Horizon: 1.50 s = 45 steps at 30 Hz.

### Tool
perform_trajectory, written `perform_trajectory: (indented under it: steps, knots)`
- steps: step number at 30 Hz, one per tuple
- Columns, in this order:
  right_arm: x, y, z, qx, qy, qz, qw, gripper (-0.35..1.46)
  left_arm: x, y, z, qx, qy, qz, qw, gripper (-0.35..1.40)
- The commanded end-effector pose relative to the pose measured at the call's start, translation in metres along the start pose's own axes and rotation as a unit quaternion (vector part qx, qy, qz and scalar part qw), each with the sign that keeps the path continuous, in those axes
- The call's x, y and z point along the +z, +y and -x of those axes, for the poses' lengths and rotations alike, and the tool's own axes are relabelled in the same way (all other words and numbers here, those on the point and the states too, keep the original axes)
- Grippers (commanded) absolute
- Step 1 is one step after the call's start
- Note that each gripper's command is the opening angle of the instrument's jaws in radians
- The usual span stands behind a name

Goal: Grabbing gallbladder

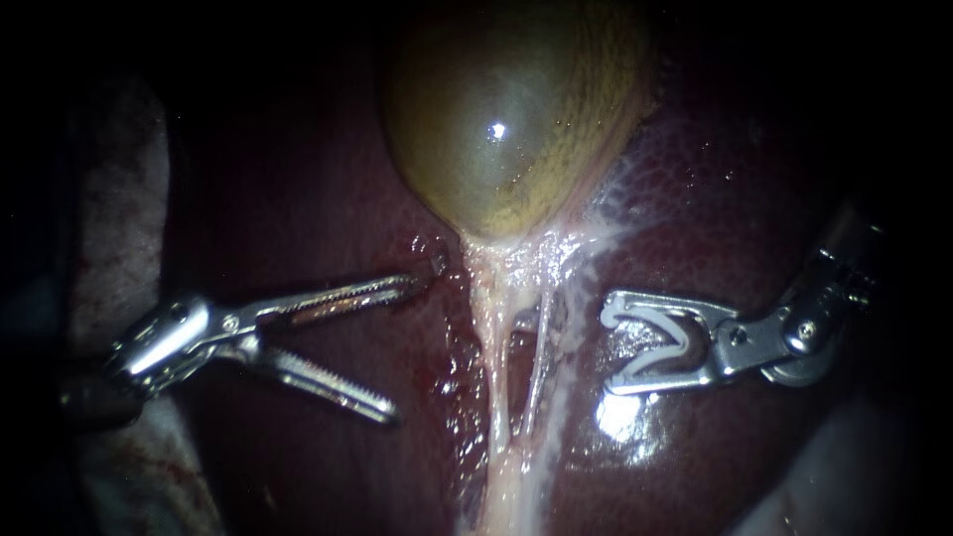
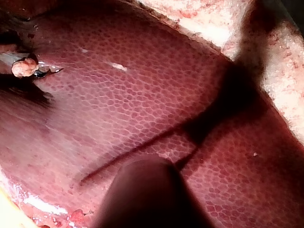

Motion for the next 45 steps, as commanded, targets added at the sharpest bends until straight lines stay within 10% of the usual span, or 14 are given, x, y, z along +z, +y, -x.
perform_trajectory:
  steps: [1, 10, 19, 33, 45]
  knots:
    - [0.0000, 0.0000, 0.0000, 0.000, 0.000, 0.000, 1.0000, 0.60, 0.0000, 0.0000, 0.0000, 0.001, 0.000, -0.001, 1.0000, 1.13]
    - [0.0001, -0.0001, -0.0001, 0.000, 0.000, 0.000, 1.0000, 0.60, 0.0000, -0.0004, 0.0001, -0.025, 0.001, -0.016, 0.9995, 1.11]
    - [0.0002, -0.0001, -0.0001, 0.000, 0.000, 0.001, 1.0000, 0.60, 0.0002, -0.0010, 0.0004, -0.109, 0.008, -0.053, 0.9926, 1.11]
    - [0.0003, -0.0001, 0.0000, 0.000, 0.000, 0.001, 1.0000, 0.60, 0.0021, -0.0012, 0.0010, -0.260, 0.025, -0.093, 0.9606, 0.98]
    - [0.0003, -0.0001, 0.0000, 0.000, 0.000, 0.001, 1.0000, 0.60, 0.0046, -0.0027, 0.0018, -0.313, 0.031, -0.115, 0.9424, 0.91]
